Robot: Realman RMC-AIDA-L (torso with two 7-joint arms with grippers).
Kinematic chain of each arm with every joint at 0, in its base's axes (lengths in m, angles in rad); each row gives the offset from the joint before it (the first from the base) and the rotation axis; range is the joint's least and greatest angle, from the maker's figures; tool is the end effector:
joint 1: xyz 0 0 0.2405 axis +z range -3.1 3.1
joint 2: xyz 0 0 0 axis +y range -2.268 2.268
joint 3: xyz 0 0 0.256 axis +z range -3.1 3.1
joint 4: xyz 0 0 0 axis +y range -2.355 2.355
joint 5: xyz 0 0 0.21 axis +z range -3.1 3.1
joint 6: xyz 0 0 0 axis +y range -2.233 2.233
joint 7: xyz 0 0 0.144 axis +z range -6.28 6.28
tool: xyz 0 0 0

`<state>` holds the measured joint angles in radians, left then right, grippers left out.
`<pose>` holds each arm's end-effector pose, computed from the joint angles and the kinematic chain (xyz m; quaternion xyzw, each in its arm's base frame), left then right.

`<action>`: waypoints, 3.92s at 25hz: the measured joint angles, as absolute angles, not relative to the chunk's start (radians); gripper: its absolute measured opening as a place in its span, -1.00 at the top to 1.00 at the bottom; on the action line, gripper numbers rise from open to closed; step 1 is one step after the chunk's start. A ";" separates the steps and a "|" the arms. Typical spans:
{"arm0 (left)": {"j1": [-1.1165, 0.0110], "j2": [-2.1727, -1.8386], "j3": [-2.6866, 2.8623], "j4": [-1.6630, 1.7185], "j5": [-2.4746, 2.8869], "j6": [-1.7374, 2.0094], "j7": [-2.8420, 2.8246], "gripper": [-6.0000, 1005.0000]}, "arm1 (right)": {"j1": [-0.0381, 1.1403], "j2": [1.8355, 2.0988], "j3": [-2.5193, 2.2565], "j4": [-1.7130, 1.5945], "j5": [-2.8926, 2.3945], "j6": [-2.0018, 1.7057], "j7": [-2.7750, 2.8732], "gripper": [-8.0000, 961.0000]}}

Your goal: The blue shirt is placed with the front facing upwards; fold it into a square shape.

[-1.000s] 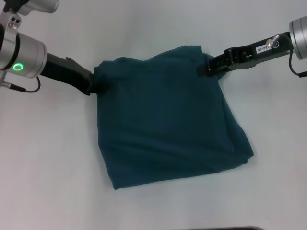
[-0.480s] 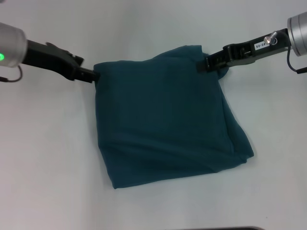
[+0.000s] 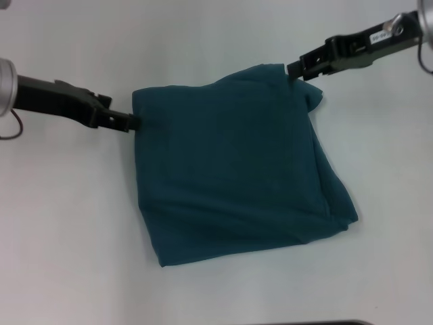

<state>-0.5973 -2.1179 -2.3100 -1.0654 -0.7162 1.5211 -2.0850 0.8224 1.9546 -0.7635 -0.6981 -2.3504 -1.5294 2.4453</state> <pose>-0.2390 0.3623 0.0228 -0.9188 -0.3645 -0.0234 0.1496 0.2150 0.4024 0.0338 -0.8341 0.5421 0.0683 0.0760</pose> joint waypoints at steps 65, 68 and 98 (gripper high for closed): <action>-0.552 -2.158 -2.284 -1.029 -0.825 1.631 -2.077 -0.69 | 0.803 2.035 -0.833 -0.580 -2.461 -1.238 2.386 0.12; -0.554 -2.158 -2.284 -1.029 -0.825 1.630 -2.077 -0.69 | 0.803 2.036 -0.830 -0.580 -2.460 -1.237 2.385 0.12; -0.561 -2.160 -2.274 -1.025 -0.824 1.614 -2.077 -0.68 | 0.817 2.018 -0.820 -0.602 -2.388 -1.280 2.406 0.89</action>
